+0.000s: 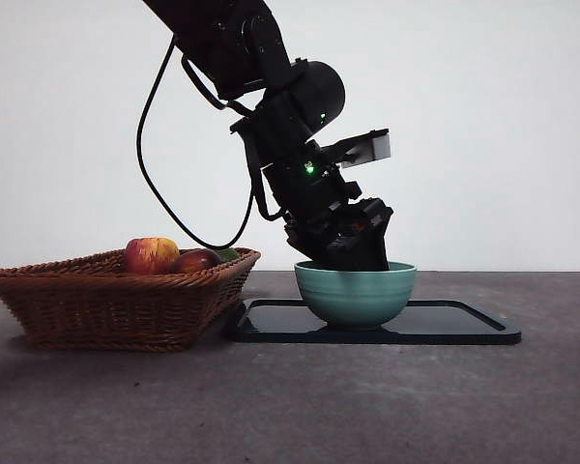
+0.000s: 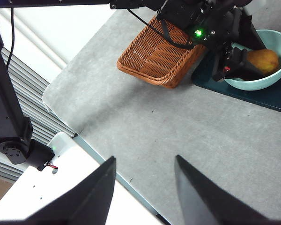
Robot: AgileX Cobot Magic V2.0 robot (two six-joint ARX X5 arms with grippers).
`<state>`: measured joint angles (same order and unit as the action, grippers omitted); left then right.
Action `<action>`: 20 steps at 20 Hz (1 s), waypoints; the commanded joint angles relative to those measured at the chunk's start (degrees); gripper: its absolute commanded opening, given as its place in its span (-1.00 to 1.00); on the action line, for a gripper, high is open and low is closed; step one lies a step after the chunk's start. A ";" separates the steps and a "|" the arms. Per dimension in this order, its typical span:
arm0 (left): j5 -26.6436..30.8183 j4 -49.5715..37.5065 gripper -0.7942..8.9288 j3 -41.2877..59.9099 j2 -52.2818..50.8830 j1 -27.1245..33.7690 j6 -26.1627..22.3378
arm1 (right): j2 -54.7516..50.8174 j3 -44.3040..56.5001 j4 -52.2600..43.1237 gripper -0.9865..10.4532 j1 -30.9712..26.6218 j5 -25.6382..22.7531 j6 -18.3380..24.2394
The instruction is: Pick up the wifruite, put it on the bowl, pick up the plate, put it on desk
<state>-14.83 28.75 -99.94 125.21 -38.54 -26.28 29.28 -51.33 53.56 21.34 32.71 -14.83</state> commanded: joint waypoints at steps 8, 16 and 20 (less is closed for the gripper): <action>0.09 0.15 -0.48 -1.70 1.05 -0.59 0.98 | 0.04 -0.96 -0.35 -0.48 0.31 -0.15 1.77; 0.02 -0.04 -0.48 -2.01 -8.48 1.11 10.08 | 0.04 -0.96 -0.39 -0.48 0.31 -0.94 2.40; 0.02 1.46 -0.48 -2.01 -18.16 2.36 18.86 | 0.04 -0.96 -0.48 -0.48 0.28 -1.29 3.26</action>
<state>-14.74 30.81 -100.12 106.65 -35.66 -10.72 29.28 -51.33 53.54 21.34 31.46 -12.43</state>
